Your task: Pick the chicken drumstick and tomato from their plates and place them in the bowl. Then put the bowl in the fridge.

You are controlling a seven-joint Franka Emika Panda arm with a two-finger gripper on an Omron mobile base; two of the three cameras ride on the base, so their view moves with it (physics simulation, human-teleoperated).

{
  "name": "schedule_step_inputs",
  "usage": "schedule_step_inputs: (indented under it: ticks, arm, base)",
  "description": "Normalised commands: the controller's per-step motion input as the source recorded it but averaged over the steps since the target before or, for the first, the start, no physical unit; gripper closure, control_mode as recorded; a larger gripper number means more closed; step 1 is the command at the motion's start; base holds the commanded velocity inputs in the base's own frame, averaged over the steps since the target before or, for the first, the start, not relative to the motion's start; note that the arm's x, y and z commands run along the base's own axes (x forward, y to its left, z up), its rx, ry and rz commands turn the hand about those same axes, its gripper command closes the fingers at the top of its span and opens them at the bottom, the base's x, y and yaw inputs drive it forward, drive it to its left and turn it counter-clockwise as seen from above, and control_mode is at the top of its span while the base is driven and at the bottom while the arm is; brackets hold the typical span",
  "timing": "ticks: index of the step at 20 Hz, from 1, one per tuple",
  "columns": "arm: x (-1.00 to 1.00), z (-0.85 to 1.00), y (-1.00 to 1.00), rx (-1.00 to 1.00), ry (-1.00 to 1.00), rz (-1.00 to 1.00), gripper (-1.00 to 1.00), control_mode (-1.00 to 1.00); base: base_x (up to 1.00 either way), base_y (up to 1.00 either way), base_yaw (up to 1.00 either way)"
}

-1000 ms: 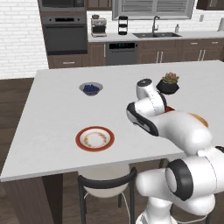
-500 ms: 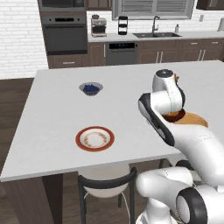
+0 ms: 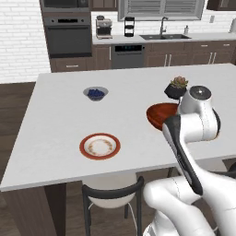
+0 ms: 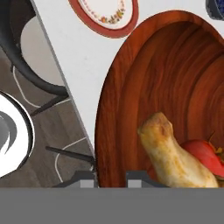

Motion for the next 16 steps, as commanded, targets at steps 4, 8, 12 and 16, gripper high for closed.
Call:
schedule_step_inputs:
  ticks: [4, 8, 12, 16]
  arm:
    - [-0.13, 0.35, -0.14, -0.09, 0.0, 0.27, 1.0, -1.0]
    - [-0.54, 0.54, -0.15, -0.03, -0.01, 0.2, 1.0, -1.0]
    - [-0.72, 0.4, 0.0, 0.0, 0.0, 0.07, 1.0, -1.0]
    - [-0.33, 0.59, 0.0, -0.01, 0.05, 0.0, 1.0, -1.0]
  base:
    - [0.0, 0.0, 0.0]
    - [0.0, 0.0, 0.0]
    - [0.0, 0.0, 0.0]
    - [0.0, 0.0, 0.0]
